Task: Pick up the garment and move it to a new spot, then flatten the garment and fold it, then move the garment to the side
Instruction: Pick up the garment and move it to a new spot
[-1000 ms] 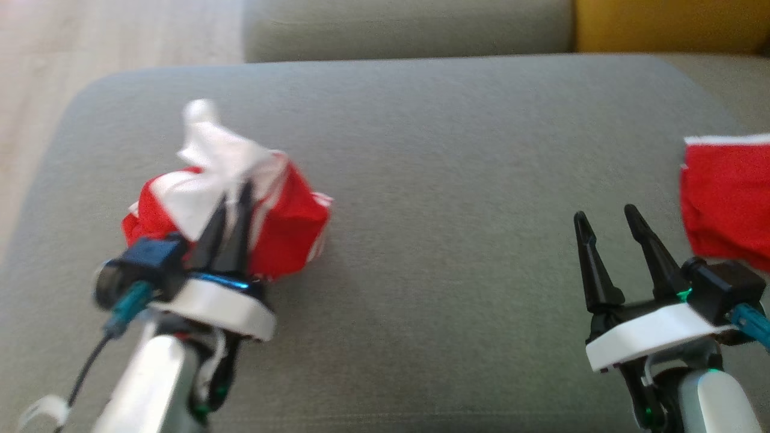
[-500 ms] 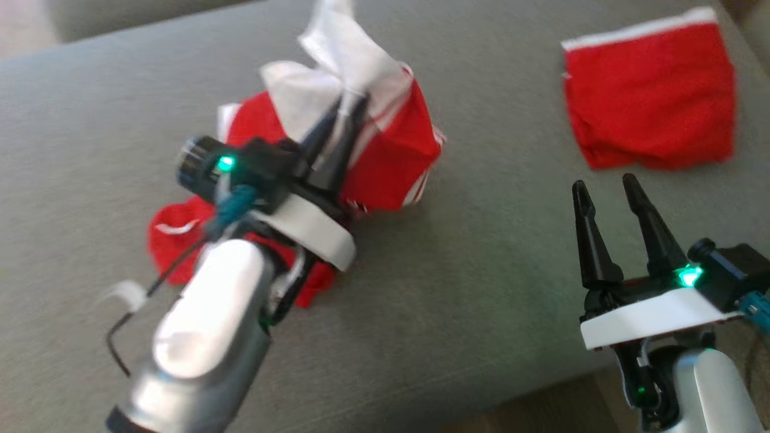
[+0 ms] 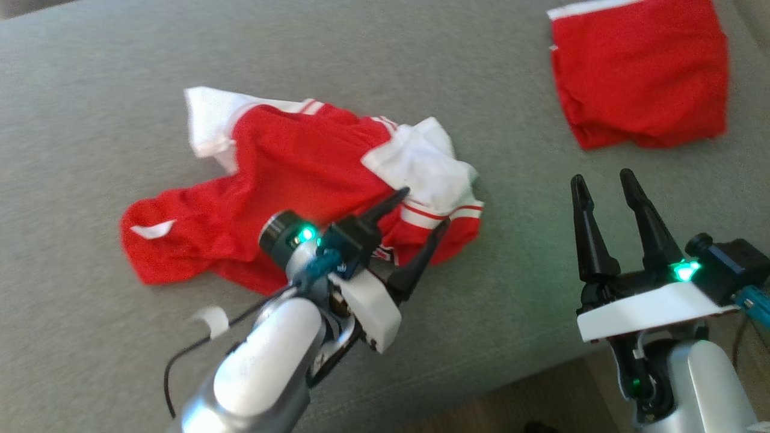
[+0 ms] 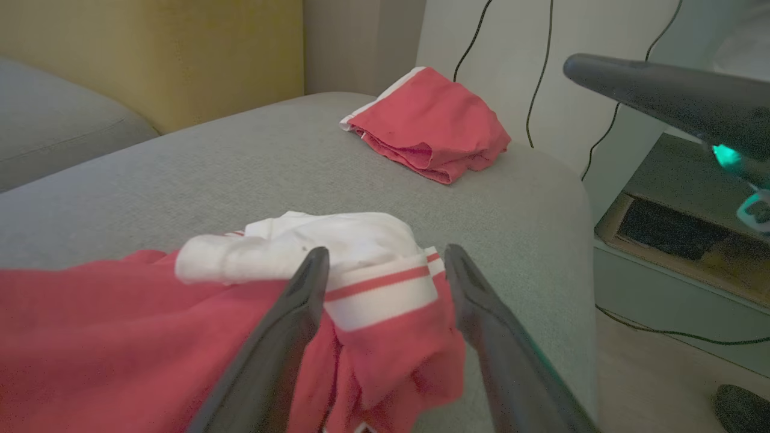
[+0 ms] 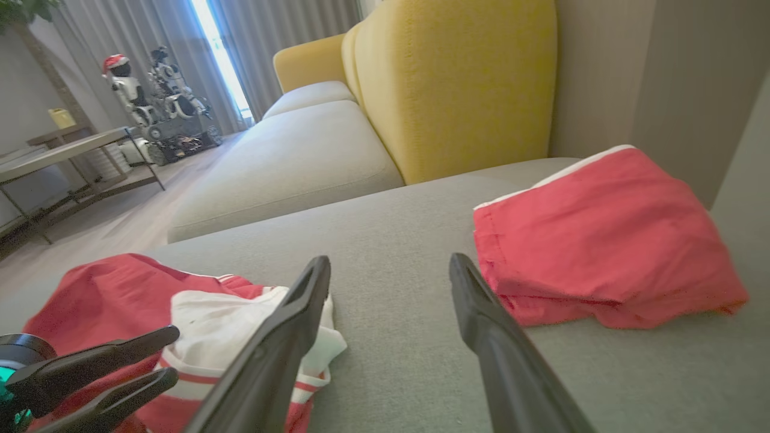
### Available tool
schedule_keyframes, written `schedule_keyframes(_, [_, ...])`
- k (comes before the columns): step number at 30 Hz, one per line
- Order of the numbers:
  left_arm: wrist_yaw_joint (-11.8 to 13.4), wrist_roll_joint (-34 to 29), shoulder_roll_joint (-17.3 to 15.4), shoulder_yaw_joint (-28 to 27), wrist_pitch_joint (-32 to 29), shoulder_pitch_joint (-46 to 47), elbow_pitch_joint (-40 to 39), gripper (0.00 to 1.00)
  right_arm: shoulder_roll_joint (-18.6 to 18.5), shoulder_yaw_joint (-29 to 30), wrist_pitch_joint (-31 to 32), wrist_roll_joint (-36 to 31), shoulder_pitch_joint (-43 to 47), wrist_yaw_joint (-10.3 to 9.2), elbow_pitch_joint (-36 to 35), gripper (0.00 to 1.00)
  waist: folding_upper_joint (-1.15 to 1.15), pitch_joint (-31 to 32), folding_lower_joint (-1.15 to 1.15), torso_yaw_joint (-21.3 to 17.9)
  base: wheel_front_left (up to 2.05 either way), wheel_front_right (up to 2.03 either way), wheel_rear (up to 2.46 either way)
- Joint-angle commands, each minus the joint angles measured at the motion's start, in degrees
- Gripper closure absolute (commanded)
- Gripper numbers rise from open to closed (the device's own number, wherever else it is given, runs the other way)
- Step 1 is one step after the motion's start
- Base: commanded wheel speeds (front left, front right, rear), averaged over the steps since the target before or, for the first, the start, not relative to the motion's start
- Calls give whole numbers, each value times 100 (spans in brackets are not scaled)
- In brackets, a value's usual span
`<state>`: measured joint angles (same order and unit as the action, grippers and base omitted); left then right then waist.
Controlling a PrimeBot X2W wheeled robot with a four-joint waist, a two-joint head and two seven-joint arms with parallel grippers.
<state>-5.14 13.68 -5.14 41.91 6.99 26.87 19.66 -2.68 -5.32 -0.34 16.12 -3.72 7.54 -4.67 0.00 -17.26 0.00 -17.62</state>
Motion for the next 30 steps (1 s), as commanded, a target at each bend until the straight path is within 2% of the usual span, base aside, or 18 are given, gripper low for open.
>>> schedule_keyframes(1, [-26, -45, -19, -145, 86, 40, -251, 0, -20, -119, -16, -13, -143, -5, -166, 0, 0, 192, 0, 246, 0, 0, 0])
schedule_keyframes(4, [87, -30, -92, -186, 226, -138, -405, 0, -20, -97, 60, -87, -132, -5, -159, 0, 0, 374, 0, 527, 0, 0, 0])
schedule_keyframes(8, [380, 73, -210, -449, 392, -372, -634, 0, -20, -38, 175, -178, -92, -5, -199, 0, 0, 584, 0, 921, 0, 0, 0])
schedule_keyframes(15, [1003, 392, -469, -1247, 609, -757, -824, 0, -20, 52, 359, -284, -9, -5, -264, 0, 0, 882, 0, 1452, 0, 0, 0])
schedule_keyframes(21, [1406, 662, -714, -1919, 709, -1095, -921, 0, -20, 141, 484, -327, 101, -5, -280, 0, 0, 1070, 0, 1777, 0, 0, 0])
schedule_keyframes(25, [1594, 788, -910, -2295, 743, -1348, -954, 0, -20, 161, 548, -366, 166, -5, -267, 0, 0, 1169, 0, 1904, 0, 0, 0])
schedule_keyframes(30, [1686, 924, -1059, -2566, 764, -1663, -973, 0, -20, 172, 600, -414, 249, -5, -210, 0, 0, 1289, 0, 1999, 0, 0, 0])
